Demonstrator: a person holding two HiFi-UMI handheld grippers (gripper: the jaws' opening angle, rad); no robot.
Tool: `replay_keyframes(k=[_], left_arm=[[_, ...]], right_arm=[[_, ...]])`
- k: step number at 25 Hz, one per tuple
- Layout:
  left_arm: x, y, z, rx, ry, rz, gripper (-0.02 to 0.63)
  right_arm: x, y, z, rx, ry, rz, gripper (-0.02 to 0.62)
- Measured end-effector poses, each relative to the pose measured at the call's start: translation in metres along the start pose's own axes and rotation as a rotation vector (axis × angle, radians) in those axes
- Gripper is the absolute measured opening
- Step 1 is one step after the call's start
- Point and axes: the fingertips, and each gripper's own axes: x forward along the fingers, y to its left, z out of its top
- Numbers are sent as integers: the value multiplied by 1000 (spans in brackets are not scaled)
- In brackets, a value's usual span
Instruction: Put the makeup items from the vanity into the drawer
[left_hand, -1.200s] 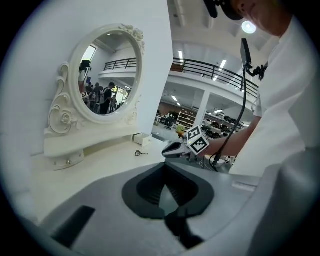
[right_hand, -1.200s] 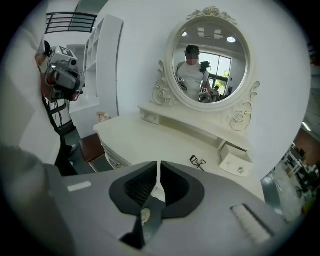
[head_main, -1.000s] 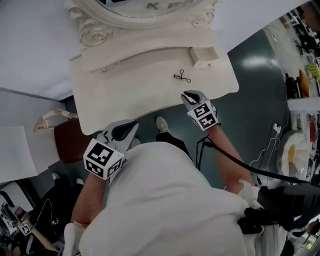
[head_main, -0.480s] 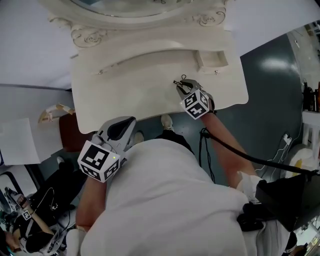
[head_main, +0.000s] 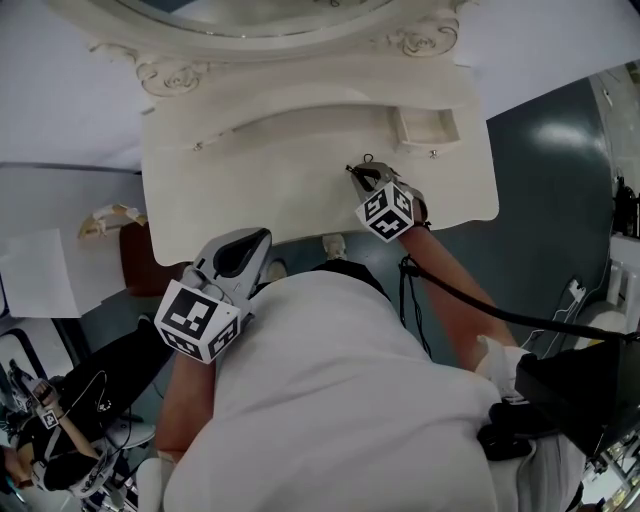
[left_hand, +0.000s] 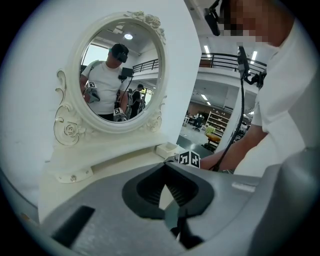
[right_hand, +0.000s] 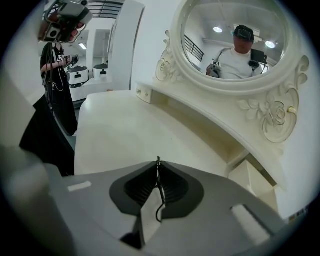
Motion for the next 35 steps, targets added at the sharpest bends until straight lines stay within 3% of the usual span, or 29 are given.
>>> replay_keyframes(k=[19,26,35], left_arm=[[41,-29,23,33,-21,-54,3],[52,-44,26,45,-36,-74,3],[53,-50,26,36,-43,-57,3]], right_arm=[[-94,-24,39,-52,-129,70,12],[-134,-62,31,-78,-131,37,12],[-139,-129,4,-75,-91,-17,12]])
